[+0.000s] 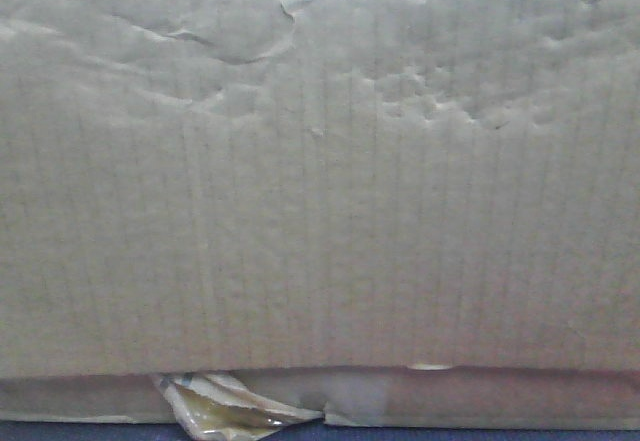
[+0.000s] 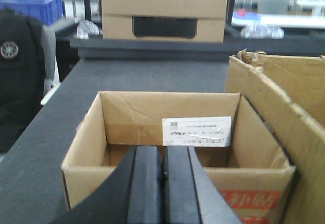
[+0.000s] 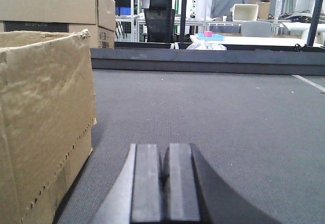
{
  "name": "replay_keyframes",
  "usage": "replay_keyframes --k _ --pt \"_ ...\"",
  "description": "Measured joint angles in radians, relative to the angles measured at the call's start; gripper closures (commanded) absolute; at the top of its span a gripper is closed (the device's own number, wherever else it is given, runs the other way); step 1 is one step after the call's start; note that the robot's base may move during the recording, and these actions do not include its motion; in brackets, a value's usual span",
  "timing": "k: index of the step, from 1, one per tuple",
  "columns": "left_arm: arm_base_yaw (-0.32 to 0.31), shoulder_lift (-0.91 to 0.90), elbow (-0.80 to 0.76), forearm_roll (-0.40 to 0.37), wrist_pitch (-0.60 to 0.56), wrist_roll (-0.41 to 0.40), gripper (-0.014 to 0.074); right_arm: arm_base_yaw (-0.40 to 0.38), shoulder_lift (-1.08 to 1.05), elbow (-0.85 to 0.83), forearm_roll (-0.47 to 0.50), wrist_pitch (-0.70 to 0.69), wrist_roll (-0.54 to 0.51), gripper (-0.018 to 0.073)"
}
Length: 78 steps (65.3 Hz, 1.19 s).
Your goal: Stack two boxes on right shelf middle
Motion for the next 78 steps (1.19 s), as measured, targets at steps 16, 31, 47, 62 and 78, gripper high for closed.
replay_keyframes --k 16,31,47,62,78 --pt "0.000 0.325 -0.305 -0.008 0.278 0.000 0.0707 0.000 0.000 0.000 0.000 0.000 0.000 0.0721" --pt "0.000 0.544 -0.409 -0.030 0.300 0.000 0.0707 0.000 0.000 0.000 0.000 0.000 0.000 0.0721" --pt "0.000 0.787 -0.570 -0.031 0.384 0.043 0.0688 0.000 0.000 0.000 0.000 0.000 0.000 0.0721" --pt "0.070 0.978 -0.723 -0.070 0.516 0.182 0.0688 0.000 0.000 0.000 0.000 0.000 0.000 0.0721" --pt "0.268 1.051 -0.811 -0.173 0.551 0.335 0.0689 0.000 0.000 0.000 0.000 0.000 0.000 0.0721"
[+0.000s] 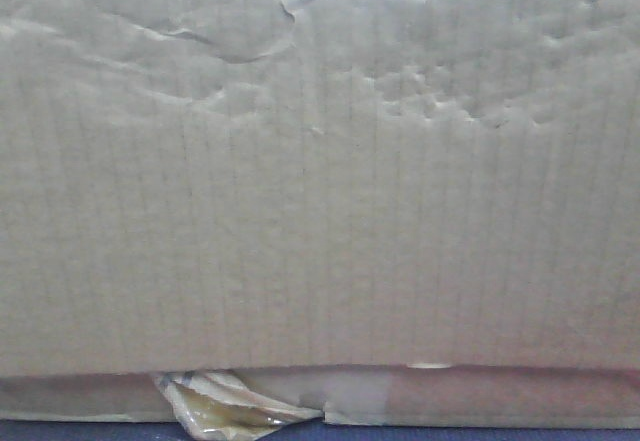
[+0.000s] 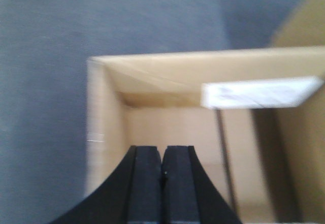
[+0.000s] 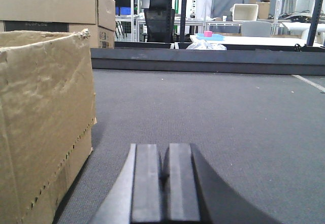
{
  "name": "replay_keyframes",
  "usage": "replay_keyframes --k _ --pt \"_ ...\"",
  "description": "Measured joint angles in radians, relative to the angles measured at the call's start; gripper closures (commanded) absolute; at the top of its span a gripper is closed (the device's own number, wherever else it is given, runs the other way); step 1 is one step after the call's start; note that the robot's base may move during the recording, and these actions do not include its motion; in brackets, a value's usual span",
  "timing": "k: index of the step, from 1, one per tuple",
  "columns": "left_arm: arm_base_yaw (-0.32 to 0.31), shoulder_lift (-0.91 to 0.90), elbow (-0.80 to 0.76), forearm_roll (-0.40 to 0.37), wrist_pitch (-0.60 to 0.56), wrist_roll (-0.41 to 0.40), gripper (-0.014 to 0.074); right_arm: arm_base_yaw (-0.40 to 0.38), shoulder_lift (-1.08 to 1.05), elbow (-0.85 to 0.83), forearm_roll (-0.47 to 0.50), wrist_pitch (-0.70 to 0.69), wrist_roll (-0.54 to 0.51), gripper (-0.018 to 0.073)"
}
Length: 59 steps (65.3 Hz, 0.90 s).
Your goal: Stack two boxes on right shelf middle
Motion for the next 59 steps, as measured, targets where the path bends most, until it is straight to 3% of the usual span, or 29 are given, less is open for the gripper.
replay_keyframes --k 11,24,31,43,59 --pt "0.079 0.033 -0.018 -0.007 0.008 0.028 0.0656 0.000 0.000 0.000 0.000 0.000 0.000 0.0721" --pt "0.091 0.090 -0.018 -0.007 0.032 0.032 0.0271 0.000 0.000 0.000 0.000 0.000 0.000 0.0721" --pt "0.091 0.126 -0.018 -0.007 0.037 0.032 0.0160 0.000 0.000 0.000 0.000 0.000 0.000 0.0721" --pt "0.091 0.208 -0.018 -0.015 0.042 0.032 0.0226 0.000 0.000 0.000 0.000 0.000 0.000 0.0721" --pt "0.091 0.291 -0.018 -0.016 0.042 0.032 0.0487 0.000 0.000 0.000 0.000 0.000 0.000 0.0721"
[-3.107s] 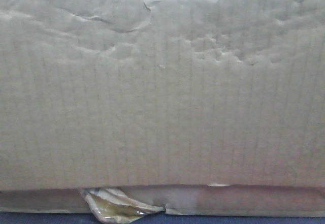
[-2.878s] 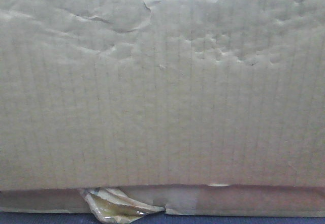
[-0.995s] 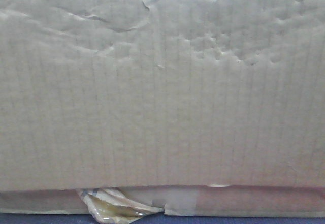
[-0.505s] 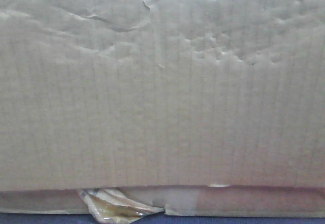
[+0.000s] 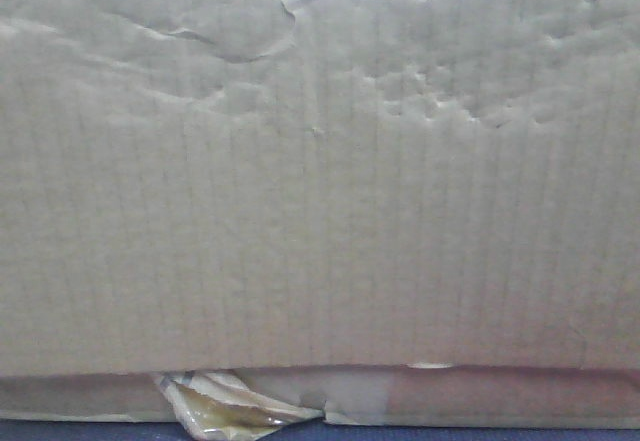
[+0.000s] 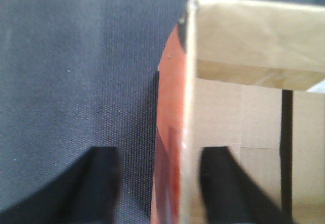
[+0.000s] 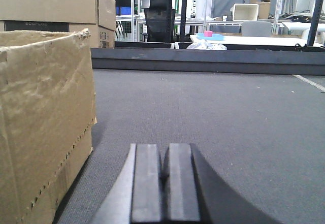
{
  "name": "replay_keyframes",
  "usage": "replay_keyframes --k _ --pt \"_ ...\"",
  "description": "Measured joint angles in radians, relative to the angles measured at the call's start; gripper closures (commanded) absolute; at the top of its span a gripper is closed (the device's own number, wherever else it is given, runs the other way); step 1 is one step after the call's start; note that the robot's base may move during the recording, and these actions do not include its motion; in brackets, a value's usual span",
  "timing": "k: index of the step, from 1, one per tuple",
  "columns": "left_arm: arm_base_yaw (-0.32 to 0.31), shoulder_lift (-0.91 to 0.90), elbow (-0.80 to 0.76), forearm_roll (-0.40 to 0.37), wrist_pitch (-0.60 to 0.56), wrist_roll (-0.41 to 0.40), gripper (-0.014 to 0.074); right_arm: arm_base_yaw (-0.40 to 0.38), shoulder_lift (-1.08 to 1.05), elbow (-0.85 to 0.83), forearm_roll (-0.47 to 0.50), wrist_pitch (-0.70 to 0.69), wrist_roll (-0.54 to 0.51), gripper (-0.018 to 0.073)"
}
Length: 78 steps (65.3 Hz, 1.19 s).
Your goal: Stack two boxes on right shelf middle
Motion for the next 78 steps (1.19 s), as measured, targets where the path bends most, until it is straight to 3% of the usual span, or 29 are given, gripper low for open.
replay_keyframes --k 9,25,37,53,60,65,78 --pt "0.000 0.004 -0.001 -0.004 0.002 0.003 0.0707 0.000 0.000 0.000 0.000 0.000 0.000 0.0721" --pt "0.000 -0.005 -0.068 0.030 0.010 -0.019 0.0707 0.000 0.000 0.000 0.000 0.000 0.000 0.0721" --pt "0.002 -0.059 -0.218 0.090 0.012 -0.156 0.0707 0.000 0.000 0.000 0.000 0.000 0.000 0.0721" --pt "-0.017 -0.119 -0.489 0.116 0.025 -0.334 0.0707 0.000 0.000 0.000 0.000 0.000 0.000 0.0721" --pt "-0.075 -0.128 -0.607 0.131 0.073 -0.397 0.0707 0.000 0.000 0.000 0.000 0.000 0.000 0.0721" --pt "-0.154 -0.128 -0.682 0.158 0.124 -0.462 0.0707 0.000 0.000 0.000 0.000 0.000 0.000 0.0721" --pt "-0.439 -0.130 -0.749 0.347 0.191 -0.689 0.0707 0.000 0.000 0.000 0.000 0.000 0.000 0.0721"
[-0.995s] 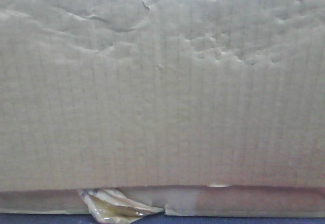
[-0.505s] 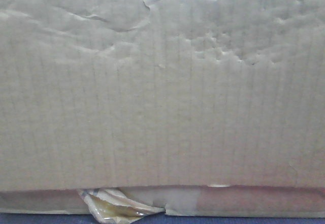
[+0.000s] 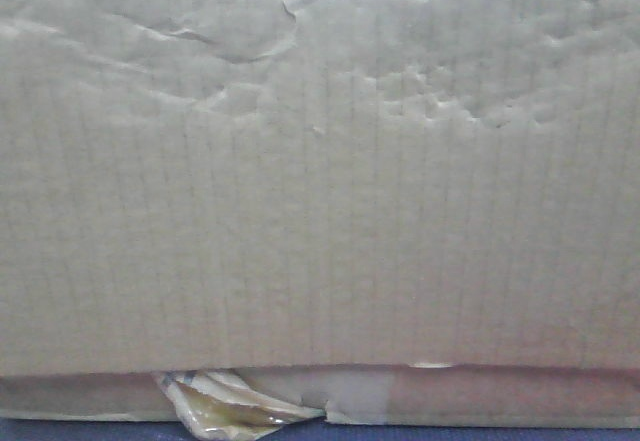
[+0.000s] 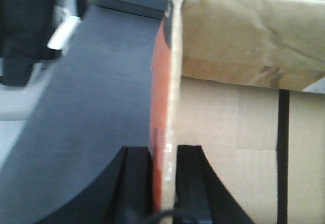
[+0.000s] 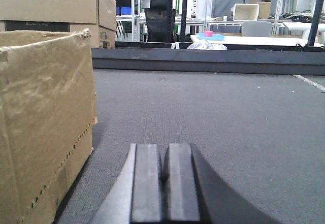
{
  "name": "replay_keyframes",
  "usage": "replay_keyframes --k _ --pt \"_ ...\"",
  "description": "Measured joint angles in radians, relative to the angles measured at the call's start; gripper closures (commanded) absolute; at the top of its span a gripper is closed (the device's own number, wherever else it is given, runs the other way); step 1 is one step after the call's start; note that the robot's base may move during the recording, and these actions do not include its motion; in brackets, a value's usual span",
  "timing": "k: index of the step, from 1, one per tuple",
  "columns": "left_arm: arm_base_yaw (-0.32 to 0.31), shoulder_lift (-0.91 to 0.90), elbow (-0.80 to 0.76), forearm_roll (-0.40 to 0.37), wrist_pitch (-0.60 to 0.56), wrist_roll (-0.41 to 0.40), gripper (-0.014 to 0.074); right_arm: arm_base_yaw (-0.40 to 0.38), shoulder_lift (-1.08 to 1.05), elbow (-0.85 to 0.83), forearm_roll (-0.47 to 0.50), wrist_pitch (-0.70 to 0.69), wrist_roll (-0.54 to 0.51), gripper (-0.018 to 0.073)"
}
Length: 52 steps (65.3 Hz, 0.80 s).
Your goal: Stack two boxes on right shelf middle
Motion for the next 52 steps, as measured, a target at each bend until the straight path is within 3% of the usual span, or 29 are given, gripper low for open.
replay_keyframes --k 16,22,33,52 --pt "-0.418 0.065 -0.001 0.272 0.022 -0.241 0.0707 0.000 0.000 0.000 0.000 0.000 0.000 0.0721" --pt "-0.509 0.112 -0.001 0.316 0.022 -0.286 0.0707 0.000 0.000 0.000 0.000 0.000 0.000 0.0721" --pt "-0.575 0.201 0.028 0.300 0.020 -0.326 0.0707 0.000 0.000 0.000 0.000 0.000 0.000 0.0721" --pt "-0.577 0.270 0.209 0.241 0.016 -0.394 0.0707 0.000 0.000 0.000 0.000 0.000 0.000 0.0721"
